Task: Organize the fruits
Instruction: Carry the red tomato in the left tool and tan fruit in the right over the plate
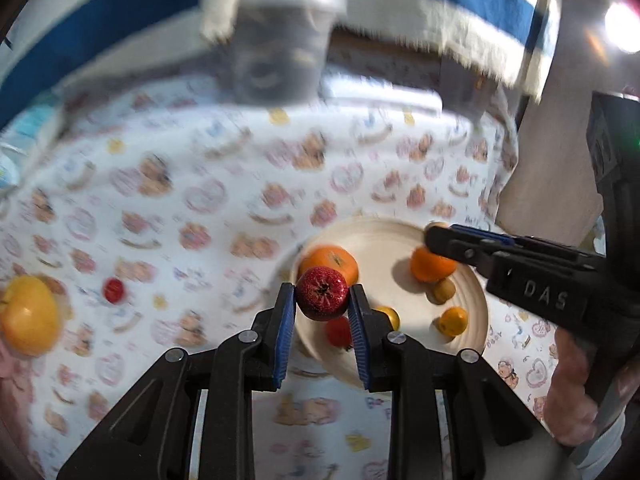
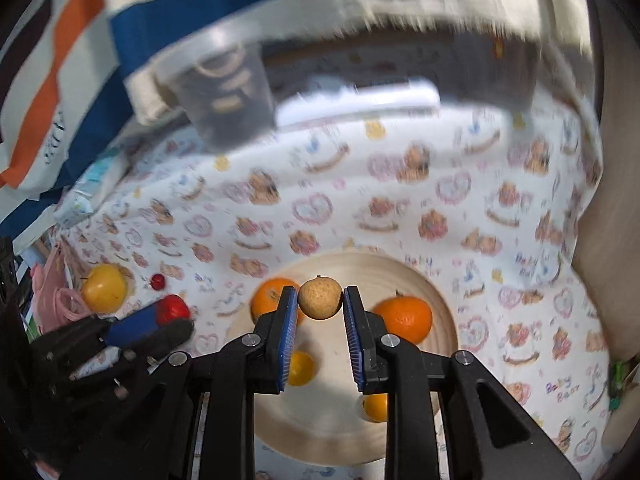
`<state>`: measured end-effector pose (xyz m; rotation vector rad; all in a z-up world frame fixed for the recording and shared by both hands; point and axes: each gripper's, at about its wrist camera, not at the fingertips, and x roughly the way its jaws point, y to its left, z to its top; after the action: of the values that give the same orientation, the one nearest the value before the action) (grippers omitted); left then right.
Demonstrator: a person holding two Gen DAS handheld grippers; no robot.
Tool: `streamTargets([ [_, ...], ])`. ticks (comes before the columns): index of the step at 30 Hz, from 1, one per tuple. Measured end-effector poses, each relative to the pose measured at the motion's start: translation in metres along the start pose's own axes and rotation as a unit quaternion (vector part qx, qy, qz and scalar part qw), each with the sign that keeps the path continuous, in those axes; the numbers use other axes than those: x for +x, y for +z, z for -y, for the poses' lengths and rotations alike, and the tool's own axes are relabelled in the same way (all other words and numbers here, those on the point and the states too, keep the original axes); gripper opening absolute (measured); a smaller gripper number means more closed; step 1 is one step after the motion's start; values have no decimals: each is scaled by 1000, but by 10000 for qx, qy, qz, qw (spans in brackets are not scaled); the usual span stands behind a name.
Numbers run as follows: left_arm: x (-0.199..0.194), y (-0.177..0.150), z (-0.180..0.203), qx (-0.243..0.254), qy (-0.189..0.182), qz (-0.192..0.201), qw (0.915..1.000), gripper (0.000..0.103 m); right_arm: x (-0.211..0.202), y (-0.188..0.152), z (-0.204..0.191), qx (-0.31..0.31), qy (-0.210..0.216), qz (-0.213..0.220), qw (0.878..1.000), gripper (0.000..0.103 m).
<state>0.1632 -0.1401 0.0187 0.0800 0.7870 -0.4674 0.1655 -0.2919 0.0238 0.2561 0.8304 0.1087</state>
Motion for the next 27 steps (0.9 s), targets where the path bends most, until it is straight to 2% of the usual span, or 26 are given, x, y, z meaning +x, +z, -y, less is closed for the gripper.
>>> streamTargets([
  [5, 22, -10, 2, 18, 10, -171, 9999, 26, 17, -8, -1, -68, -44, -292, 9995, 24],
  [11, 31, -15, -3, 46, 69, -239, 9997, 26, 43, -18, 3, -39, -124, -733, 9972, 24],
  [27, 44, -16, -6, 96, 139, -344, 9993, 26, 63, -23, 8, 31, -358, -936, 9950, 24],
])
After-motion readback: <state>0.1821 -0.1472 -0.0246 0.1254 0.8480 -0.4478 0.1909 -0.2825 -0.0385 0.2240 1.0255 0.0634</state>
